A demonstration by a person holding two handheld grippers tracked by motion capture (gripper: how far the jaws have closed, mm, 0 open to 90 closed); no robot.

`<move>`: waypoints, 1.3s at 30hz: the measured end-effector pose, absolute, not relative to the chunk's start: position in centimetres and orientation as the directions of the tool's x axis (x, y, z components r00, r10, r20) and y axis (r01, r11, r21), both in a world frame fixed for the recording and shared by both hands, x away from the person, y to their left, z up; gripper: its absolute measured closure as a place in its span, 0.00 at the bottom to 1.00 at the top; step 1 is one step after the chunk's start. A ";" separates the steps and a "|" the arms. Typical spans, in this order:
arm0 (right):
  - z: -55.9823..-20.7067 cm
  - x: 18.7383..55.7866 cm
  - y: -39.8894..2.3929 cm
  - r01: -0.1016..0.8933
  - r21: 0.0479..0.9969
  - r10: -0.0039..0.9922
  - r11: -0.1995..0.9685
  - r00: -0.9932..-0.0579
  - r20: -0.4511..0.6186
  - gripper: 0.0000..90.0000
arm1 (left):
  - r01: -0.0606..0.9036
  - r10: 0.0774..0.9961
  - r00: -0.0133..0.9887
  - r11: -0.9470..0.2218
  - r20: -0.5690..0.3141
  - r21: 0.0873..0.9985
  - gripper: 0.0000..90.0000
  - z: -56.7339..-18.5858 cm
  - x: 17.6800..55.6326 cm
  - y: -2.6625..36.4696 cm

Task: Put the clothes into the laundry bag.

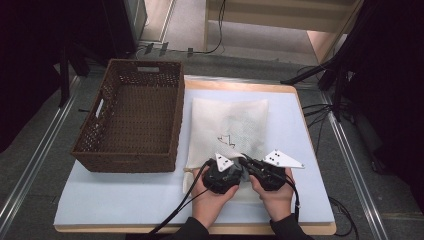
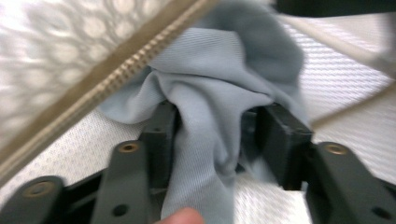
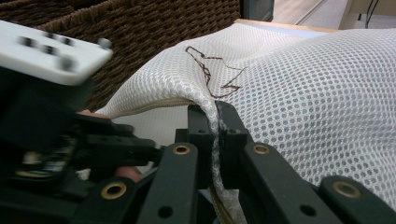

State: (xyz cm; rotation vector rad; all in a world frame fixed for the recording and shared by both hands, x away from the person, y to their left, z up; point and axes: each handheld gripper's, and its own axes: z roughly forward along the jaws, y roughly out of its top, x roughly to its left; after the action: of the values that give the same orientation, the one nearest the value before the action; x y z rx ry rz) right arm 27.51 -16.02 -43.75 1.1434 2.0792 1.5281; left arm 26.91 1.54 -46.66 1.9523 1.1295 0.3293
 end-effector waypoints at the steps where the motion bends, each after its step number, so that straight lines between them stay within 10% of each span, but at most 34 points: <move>1: -43.7 27.5 -16.0 0.411 0.905 0.751 0.110 -0.630 0.195 0.97 | 0.583 0.805 0.570 -0.254 -0.165 0.772 0.50 -46.4 26.6 1.8; 12: -43.8 27.6 -15.8 0.412 0.904 0.751 0.116 -0.631 0.192 0.97 | 0.614 0.786 0.602 -0.341 -0.143 0.712 0.40 -46.2 25.0 3.8; 21: -43.9 27.5 -15.6 0.415 0.902 0.746 0.121 -0.637 0.192 0.97 | 0.626 0.765 0.623 -0.360 -0.165 0.691 0.97 -46.9 25.8 2.2; 39: -44.0 27.6 -16.0 0.424 0.898 0.749 0.117 -0.631 0.200 0.97 | 0.608 0.833 0.527 -0.232 -0.168 0.759 0.84 -47.3 27.8 1.9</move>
State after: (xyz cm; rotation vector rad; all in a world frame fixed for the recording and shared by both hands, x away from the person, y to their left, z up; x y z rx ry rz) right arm 27.62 -15.99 -44.03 1.1504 2.0975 1.5184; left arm 27.77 1.85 -47.30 1.9472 1.1750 0.3467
